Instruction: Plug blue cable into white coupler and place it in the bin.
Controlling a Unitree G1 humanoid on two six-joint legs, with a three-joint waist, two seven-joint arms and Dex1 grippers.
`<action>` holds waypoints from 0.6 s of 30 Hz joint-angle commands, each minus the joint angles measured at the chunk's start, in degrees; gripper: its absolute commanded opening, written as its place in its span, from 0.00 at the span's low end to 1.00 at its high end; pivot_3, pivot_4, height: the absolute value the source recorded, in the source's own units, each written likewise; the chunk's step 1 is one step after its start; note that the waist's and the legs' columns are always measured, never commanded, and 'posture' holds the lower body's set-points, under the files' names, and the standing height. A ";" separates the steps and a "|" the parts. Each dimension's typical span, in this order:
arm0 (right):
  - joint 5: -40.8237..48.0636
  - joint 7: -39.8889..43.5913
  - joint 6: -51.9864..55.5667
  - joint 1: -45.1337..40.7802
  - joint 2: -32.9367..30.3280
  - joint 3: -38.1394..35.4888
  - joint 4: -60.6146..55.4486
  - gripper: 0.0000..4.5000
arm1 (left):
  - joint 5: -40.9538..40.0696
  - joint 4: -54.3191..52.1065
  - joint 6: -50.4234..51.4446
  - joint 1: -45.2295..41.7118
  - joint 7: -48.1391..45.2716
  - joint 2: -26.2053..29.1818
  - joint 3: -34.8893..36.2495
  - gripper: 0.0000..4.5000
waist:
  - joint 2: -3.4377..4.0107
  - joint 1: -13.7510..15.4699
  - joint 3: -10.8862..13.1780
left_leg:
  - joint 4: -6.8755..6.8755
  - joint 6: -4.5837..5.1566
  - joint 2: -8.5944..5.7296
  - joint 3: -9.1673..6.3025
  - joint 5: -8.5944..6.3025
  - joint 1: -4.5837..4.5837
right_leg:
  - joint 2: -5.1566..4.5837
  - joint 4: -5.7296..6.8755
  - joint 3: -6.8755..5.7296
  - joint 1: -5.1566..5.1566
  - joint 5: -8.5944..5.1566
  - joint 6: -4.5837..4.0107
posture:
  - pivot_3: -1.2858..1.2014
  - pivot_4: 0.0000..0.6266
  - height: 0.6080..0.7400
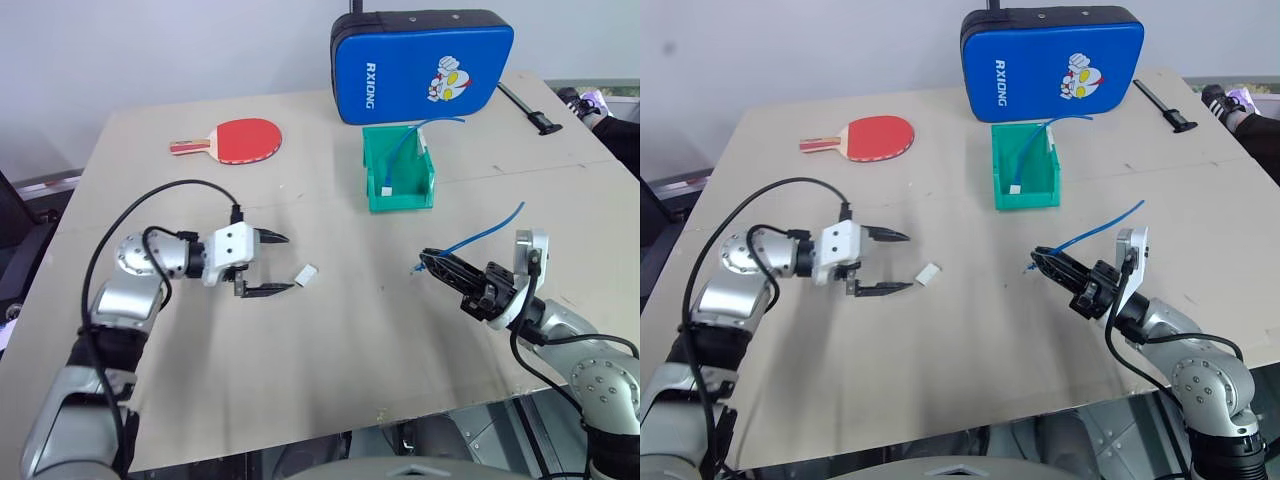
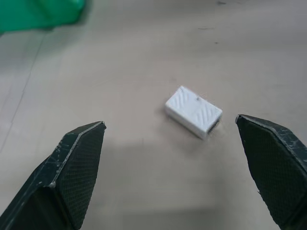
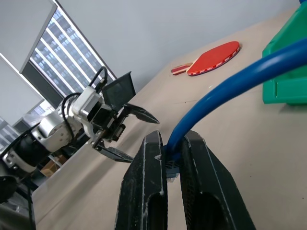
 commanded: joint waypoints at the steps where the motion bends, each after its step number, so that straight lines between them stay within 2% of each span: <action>1: -0.51 0.65 -1.40 0.01 0.22 0.06 -1.70 0.00 | 1.31 0.23 2.69 -2.54 -1.30 0.34 -1.65 1.00 | 0.00 -0.23 0.00 | 0.00 0.00 0.00 0.00 0.00 0.00 | 0.00 0.01 0.01 0.00 0.00 0.00 | 0.52 0.24 1.00; 7: -1.23 -0.02 -2.23 1.69 1.03 -0.19 -3.09 0.00 | -4.70 -17.05 24.32 5.26 3.36 1.30 1.46 1.00 | 0.00 -1.86 0.00 | 0.00 0.01 0.01 -0.02 0.00 0.01 | -0.01 0.02 0.11 -0.09 0.00 0.00 | 0.52 0.24 1.00; 11: -1.64 -0.02 -2.91 3.20 1.41 -0.01 -3.75 0.00 | -2.84 -30.88 33.77 14.72 14.25 0.27 4.01 1.00 | 0.01 -2.20 0.00 | -0.03 0.01 0.01 -0.06 0.00 0.03 | 0.01 -0.01 0.08 -0.12 0.00 0.00 | 0.52 0.24 1.00; 15: -1.90 0.00 -3.17 3.00 1.66 0.34 -3.49 0.00 | 1.07 -39.62 42.81 20.95 27.10 -3.81 3.96 1.00 | 0.00 -1.28 0.00 | -0.08 0.00 0.00 -0.06 0.00 0.09 | 0.00 0.01 0.10 -0.08 0.01 0.00 | 0.52 0.24 1.00; 18: -1.81 0.28 -3.03 2.14 1.43 0.23 -2.75 0.00 | 4.26 -45.18 51.18 23.88 39.30 -10.91 4.51 1.00 | 0.06 -0.94 -0.02 | -0.09 0.00 0.01 -0.11 0.00 0.10 | 0.02 0.03 0.05 -0.07 0.11 -0.09 | 0.52 0.24 1.00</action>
